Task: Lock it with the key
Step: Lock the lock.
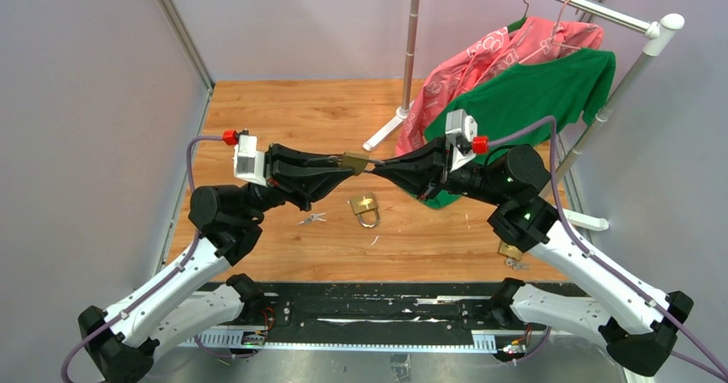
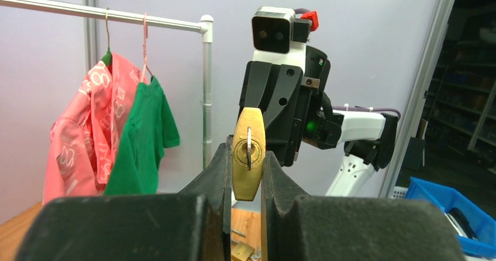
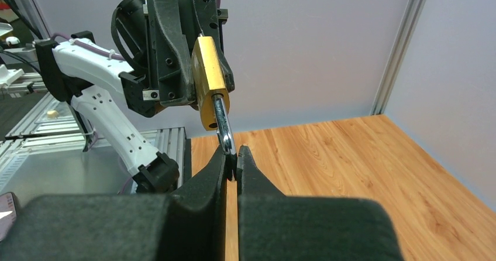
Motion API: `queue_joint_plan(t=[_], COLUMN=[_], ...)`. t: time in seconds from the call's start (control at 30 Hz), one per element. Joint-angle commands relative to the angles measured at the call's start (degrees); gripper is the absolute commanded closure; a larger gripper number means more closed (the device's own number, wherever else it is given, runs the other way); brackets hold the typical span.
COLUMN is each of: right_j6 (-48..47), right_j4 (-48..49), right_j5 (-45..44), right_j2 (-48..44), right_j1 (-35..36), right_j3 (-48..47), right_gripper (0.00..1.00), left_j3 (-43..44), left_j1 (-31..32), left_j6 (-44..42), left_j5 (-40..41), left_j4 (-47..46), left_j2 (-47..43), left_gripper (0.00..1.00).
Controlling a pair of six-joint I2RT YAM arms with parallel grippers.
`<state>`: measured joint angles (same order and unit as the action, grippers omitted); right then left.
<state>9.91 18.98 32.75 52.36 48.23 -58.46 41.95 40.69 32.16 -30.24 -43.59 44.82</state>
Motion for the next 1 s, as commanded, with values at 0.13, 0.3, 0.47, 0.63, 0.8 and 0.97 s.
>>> queue_joint_plan(t=[0.13,0.3,0.47,0.63,0.8,0.97], right_j6=[-3.1,0.6,3.0,3.6,1.4,-6.4], right_j4=[-1.3,2.4,6.8,8.2,7.9,-7.9], right_j5=[2.4,4.5,6.6,6.6,4.3,0.3], right_j2=[0.7,2.0,1.3,-3.0,-8.8,-11.3], right_j1=[-0.2,-0.2,-0.2,-0.1,-0.2,-0.1], right_j3=[-3.7,-3.4,-2.2,0.1,2.7,-1.1], right_gripper=[1.0,1.0,1.0,1.0,1.0,1.0], left_j3=[-1.3,-2.4,-1.5,0.6,2.7,4.7], left_j1=[0.0,0.0,0.0,0.2,2.6,4.0], left_j6=[-0.4,0.4,2.9,5.6,4.1,0.2], left_j5=[2.2,2.8,1.4,0.1,-1.4,-3.9], left_j4=[-6.4,-8.7,-12.2,-13.5,-10.9,-5.9], left_j2=[1.0,1.5,5.9,11.0,14.8,17.6], left_gripper=[1.0,1.0,1.0,1.0,1.0,1.0])
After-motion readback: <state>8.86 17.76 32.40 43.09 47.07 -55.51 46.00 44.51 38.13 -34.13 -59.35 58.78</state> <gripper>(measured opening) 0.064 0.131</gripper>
